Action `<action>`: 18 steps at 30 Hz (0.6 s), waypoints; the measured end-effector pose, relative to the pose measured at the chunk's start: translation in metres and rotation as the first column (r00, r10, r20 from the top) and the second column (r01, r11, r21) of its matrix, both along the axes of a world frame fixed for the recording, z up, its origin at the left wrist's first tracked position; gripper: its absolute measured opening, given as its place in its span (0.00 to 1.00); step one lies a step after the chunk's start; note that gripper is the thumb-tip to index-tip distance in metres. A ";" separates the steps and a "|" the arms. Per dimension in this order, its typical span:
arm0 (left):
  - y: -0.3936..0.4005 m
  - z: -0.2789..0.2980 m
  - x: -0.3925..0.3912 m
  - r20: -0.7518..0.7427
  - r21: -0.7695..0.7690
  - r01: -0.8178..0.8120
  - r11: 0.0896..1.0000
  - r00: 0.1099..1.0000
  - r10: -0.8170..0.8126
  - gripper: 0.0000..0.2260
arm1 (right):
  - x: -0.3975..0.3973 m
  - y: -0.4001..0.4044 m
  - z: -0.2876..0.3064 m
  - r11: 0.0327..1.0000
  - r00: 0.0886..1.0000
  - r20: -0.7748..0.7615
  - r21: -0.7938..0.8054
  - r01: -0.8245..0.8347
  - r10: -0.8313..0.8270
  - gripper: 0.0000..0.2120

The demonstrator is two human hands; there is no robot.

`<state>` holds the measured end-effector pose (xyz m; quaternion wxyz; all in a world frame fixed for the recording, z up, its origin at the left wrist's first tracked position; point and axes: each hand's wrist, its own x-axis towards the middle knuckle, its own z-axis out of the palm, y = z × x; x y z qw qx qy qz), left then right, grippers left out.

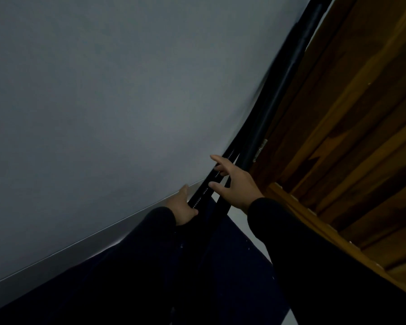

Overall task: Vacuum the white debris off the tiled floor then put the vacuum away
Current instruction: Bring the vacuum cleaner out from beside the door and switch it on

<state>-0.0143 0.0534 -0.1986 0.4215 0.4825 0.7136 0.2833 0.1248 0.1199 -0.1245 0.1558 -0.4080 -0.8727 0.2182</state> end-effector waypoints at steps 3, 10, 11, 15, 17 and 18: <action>-0.006 0.000 -0.009 0.168 0.054 -0.060 0.997 0.985 0.050 0.40 | -0.004 -0.003 0.001 0.998 0.998 0.054 0.066 0.007 -0.011 0.29; -0.034 0.005 -0.028 0.547 0.181 -0.185 0.966 0.835 0.057 0.39 | -0.015 -0.005 0.005 0.999 0.997 0.056 -0.005 0.051 -0.051 0.28; -0.038 0.005 -0.029 0.564 0.202 -0.179 0.963 0.825 0.035 0.38 | -0.017 -0.005 0.005 0.997 0.997 0.047 -0.045 0.061 -0.059 0.29; -0.044 0.002 -0.029 0.562 0.258 -0.154 0.954 0.827 -0.019 0.37 | -0.026 -0.009 0.007 0.985 0.998 -0.023 -0.166 0.055 -0.060 0.36; -0.046 0.001 -0.029 0.561 0.269 -0.150 0.951 0.828 -0.028 0.37 | -0.028 -0.010 0.006 0.982 0.993 -0.087 -0.182 0.059 -0.075 0.36; -0.047 0.000 -0.028 0.563 0.267 -0.149 0.952 0.826 -0.029 0.36 | -0.028 -0.009 0.004 0.981 0.989 -0.116 -0.183 0.065 -0.087 0.34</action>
